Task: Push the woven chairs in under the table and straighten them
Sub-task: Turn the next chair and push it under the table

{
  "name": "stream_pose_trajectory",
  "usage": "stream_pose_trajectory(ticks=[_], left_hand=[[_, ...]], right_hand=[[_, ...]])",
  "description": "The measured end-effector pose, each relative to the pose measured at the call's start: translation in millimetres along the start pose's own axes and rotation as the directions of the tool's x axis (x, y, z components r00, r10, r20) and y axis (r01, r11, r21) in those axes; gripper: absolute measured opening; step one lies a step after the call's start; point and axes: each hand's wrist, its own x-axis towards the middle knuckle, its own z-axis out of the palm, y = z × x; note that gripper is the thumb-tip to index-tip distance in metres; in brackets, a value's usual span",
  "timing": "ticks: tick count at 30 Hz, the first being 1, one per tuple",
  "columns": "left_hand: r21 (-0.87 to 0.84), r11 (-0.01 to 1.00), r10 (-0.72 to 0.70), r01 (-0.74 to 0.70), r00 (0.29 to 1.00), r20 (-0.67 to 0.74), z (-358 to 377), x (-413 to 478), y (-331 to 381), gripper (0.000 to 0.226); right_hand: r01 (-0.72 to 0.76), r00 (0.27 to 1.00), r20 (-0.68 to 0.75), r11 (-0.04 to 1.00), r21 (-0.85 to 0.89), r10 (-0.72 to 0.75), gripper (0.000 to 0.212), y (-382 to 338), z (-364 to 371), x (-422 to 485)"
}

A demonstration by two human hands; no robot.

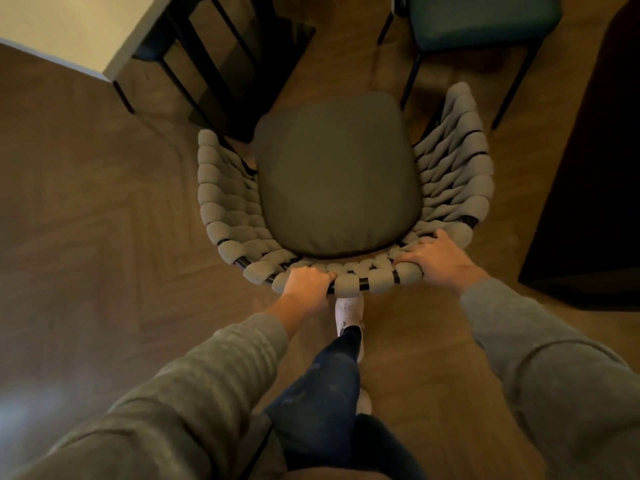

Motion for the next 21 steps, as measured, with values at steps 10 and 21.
stream_pose_trajectory(ticks=[10,21], left_hand=[[-0.159,0.980,-0.126,0.120,0.992,-0.027,-86,103,0,0.029],[-0.278,0.911,-0.319,0.305,0.948,-0.005,-183,225,7,0.028]], right_hand=[[0.117,0.993,0.009,0.983,-0.143,-0.117,0.047,118,-91,115],[0.332,0.943,0.051,0.920,-0.208,-0.329,0.043,253,-171,241]])
